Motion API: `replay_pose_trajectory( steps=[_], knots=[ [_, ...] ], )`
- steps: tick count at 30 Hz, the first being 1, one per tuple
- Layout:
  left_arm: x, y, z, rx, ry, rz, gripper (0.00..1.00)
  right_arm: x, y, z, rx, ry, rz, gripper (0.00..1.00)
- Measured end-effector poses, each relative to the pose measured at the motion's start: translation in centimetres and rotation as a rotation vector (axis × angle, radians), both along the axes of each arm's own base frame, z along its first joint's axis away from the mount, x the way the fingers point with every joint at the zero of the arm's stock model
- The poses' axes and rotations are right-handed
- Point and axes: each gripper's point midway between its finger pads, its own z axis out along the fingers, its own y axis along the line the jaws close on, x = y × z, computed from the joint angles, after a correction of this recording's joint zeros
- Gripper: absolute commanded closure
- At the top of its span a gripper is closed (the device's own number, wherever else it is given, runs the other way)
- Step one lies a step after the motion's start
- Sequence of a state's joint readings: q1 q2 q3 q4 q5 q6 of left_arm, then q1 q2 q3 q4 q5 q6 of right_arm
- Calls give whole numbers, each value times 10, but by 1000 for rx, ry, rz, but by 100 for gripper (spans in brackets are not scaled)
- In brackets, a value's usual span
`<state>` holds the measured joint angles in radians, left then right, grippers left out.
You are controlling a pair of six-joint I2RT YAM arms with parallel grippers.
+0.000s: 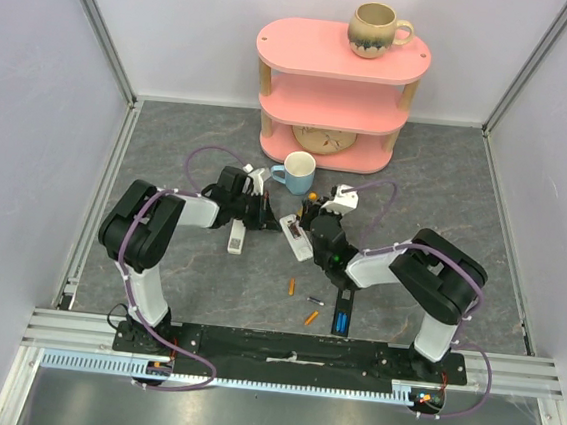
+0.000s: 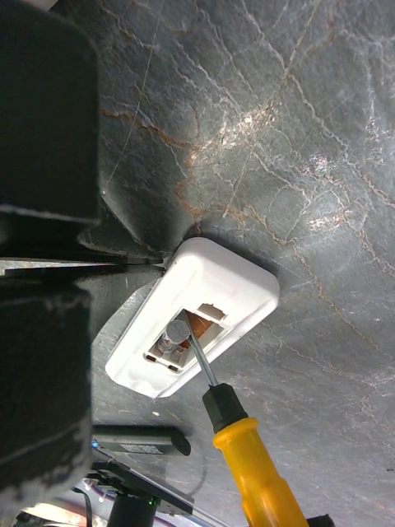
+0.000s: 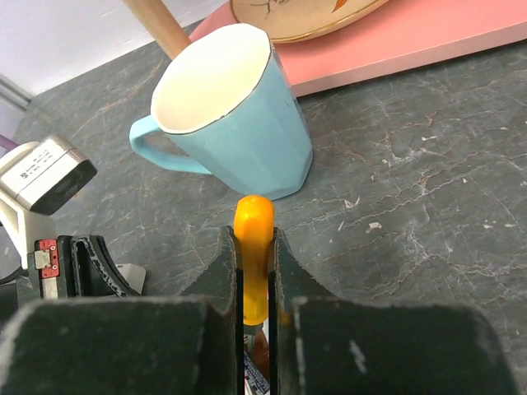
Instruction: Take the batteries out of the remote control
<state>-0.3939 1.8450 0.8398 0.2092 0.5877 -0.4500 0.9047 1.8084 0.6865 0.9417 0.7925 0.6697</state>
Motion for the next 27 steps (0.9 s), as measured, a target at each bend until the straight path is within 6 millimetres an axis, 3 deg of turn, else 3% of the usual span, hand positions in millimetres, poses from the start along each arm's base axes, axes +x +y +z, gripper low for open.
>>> replay_pose_trajectory(
  steps=[11,27],
  knots=[
    [0,-2,0,-8,9,-10,98,4,7,-4,58,48,154,100],
    [2,-3,0,-12,19,-15,98,-7,29,-6,81,76,296,100]
  ],
)
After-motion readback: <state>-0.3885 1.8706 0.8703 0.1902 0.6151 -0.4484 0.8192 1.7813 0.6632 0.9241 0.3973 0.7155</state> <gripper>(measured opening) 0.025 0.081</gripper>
